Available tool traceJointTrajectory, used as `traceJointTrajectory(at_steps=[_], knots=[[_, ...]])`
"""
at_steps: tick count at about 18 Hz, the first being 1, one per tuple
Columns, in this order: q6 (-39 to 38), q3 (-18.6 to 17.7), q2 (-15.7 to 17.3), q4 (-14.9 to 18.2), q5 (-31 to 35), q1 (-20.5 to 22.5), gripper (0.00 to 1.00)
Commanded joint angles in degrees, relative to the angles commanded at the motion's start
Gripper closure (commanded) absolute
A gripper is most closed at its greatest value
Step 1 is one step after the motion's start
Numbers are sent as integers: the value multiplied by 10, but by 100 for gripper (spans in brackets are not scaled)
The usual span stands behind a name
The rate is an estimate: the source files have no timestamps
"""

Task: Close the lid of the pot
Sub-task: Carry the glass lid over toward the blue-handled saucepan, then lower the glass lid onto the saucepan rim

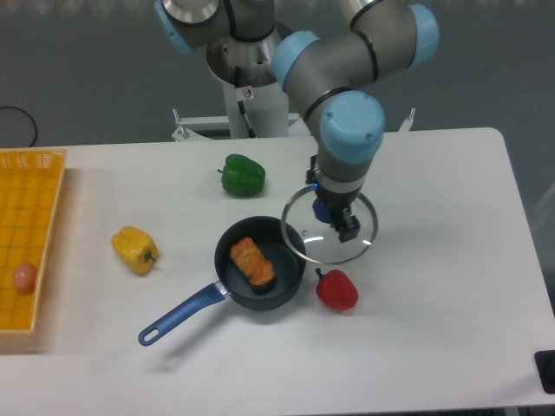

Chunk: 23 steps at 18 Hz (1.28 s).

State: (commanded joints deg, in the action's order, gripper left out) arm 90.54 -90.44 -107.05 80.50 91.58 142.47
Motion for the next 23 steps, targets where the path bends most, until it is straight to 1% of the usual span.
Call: traceJointTrajectory(at_steps=[6,10,17,20,23], knots=[[-61,0,-9,23,-13,-27,37],[-84,1,-18,23,-29,-43,37],[-99,1,-18,22,-40,-55,36],[-118,14,-31,22,-44,-61,36],[-125,18,-37,21,-44,-69,36]])
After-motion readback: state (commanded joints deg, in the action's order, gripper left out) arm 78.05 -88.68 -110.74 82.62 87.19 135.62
